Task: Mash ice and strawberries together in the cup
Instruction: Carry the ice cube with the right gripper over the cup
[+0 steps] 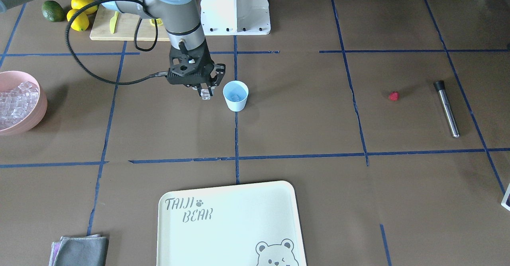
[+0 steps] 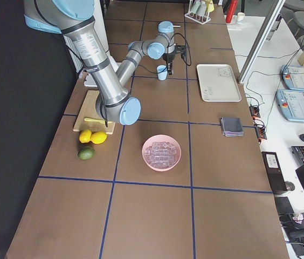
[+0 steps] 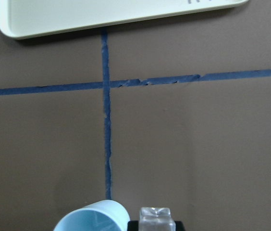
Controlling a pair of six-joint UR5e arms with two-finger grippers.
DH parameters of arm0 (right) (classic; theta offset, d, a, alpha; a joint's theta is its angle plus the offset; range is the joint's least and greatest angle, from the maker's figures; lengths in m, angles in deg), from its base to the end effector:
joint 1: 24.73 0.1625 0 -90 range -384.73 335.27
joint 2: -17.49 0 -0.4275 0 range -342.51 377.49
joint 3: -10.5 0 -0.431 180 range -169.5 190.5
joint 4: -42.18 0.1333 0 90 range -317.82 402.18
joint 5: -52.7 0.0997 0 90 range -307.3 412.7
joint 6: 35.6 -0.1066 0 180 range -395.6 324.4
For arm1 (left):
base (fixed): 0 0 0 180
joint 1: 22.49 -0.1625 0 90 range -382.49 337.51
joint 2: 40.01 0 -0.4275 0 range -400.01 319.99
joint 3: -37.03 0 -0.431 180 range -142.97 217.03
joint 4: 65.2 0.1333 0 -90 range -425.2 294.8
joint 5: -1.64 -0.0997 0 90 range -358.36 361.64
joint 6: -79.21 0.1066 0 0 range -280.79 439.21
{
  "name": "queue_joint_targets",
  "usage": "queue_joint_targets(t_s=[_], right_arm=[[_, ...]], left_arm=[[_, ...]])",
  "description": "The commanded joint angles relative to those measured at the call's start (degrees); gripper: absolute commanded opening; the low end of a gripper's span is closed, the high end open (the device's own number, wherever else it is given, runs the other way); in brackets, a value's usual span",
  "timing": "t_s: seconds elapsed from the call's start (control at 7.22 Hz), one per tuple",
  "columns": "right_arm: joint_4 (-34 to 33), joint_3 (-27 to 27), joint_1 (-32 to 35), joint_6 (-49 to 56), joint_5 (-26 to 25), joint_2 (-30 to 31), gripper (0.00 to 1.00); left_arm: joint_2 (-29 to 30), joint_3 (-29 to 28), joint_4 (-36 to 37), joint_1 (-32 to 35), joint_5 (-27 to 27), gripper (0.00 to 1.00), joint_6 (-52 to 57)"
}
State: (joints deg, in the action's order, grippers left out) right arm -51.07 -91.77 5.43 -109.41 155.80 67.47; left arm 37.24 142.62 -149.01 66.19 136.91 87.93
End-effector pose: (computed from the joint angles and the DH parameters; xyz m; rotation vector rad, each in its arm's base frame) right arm -0.5351 -0.4372 0.1417 0.1382 -0.8680 0.1301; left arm -0.0476 -0.4325 0.6388 -0.0043 0.7925 0.1429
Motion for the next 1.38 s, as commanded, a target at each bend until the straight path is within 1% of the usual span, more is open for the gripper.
queue_joint_targets(t_s=[0.0, 0.28, 0.42, 0.55, 0.69, 1.25], right_arm=[[-0.01, 3.81, -4.14, -4.23, -3.42, -3.91, 0.0], [-0.01, 3.92, -5.64, -5.12, -5.18, -3.92, 0.02], [-0.01, 3.92, -5.64, -5.12, -5.1, -3.92, 0.05], [0.08, 4.09, -5.82, -5.21, -5.1, -3.92, 0.56], [0.08, 4.09, -5.9, -5.21, -5.1, -3.83, 0.98], [-0.01, 3.83, -5.21, -5.04, -4.57, -3.92, 0.99]], left_arm=[[0.09, 0.05, -0.03, 0.0, 0.0, 1.0, -0.02], [0.09, -0.03, -0.03, -0.09, 0.0, 1.0, 0.07], [0.09, 0.05, -0.03, -0.09, 0.09, 1.0, 0.07], [0.09, 0.05, -0.03, -0.09, 0.0, 1.0, 0.07], [0.0, 0.05, -0.03, -0.09, 0.0, 1.0, 0.07], [0.09, 0.14, -0.12, -0.09, 0.0, 1.0, 0.07]])
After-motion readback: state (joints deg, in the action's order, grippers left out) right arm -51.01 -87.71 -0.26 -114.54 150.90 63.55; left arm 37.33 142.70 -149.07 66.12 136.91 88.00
